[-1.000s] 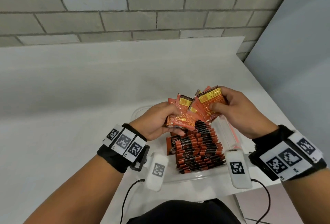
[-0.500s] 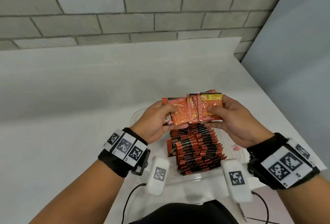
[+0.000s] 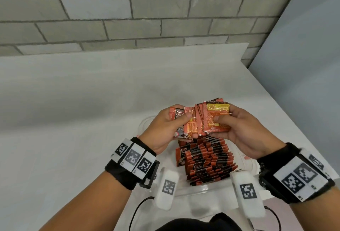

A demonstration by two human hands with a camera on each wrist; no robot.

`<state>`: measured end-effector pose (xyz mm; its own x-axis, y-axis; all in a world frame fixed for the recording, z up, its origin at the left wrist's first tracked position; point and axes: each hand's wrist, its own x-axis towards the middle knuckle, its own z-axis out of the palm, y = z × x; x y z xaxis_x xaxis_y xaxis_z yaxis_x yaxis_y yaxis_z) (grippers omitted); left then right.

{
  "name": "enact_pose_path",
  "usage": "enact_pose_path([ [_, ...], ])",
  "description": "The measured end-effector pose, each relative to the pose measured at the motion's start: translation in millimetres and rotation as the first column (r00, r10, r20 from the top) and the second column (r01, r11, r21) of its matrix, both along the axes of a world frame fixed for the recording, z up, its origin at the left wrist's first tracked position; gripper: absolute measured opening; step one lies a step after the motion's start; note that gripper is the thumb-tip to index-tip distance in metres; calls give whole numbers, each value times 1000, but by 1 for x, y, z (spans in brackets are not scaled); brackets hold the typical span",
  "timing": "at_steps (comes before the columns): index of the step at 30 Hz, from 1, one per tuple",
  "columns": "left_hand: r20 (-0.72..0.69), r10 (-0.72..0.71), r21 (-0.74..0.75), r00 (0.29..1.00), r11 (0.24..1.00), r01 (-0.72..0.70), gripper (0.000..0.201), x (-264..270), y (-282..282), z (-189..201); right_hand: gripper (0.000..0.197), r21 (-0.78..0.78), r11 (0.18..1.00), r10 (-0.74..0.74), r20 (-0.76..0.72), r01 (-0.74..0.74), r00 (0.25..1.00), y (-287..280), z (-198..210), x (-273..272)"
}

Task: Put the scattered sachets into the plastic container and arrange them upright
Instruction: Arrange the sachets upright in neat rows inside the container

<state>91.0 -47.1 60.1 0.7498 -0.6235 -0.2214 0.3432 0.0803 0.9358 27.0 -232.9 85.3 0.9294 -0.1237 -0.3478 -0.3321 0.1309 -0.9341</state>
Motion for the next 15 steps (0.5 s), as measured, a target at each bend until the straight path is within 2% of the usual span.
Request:
enact_pose_path([
  [2, -17, -8, 23, 1000, 1000, 8, 15, 1, 0, 1, 26, -4, 1000, -6, -6, 6, 1000, 0, 0, 0],
  [4, -18, -34, 61, 999, 998, 35, 13, 3, 0, 2, 25, -97, 995, 9, 8, -8, 1000, 0, 1, 0],
  [6, 5, -48, 85, 999, 995, 47, 19, 3, -2, 4, 24, -157, 987, 44, 9, -43, 999, 2, 3, -1],
  [9, 21, -2, 148, 1000, 989, -1, 33, 3, -5, 6, 24, -138, 987, 83, -8, -83, 997, 5, 2, -2],
  [11, -87, 55, 94, 995, 994, -47, 36, 4, -6, 5, 23, -92, 995, 40, 0, -40, 999, 6, -1, -1],
  [13, -220, 111, -18, 969, 993, -118, 29, 5, -7, 6, 23, -29, 999, -32, 0, 32, 999, 5, -4, -1],
  [15, -284, 148, -81, 947, 981, -178, 22, 4, -7, 5, 23, 8, 997, -82, -4, 82, 997, 5, -6, 0],
])
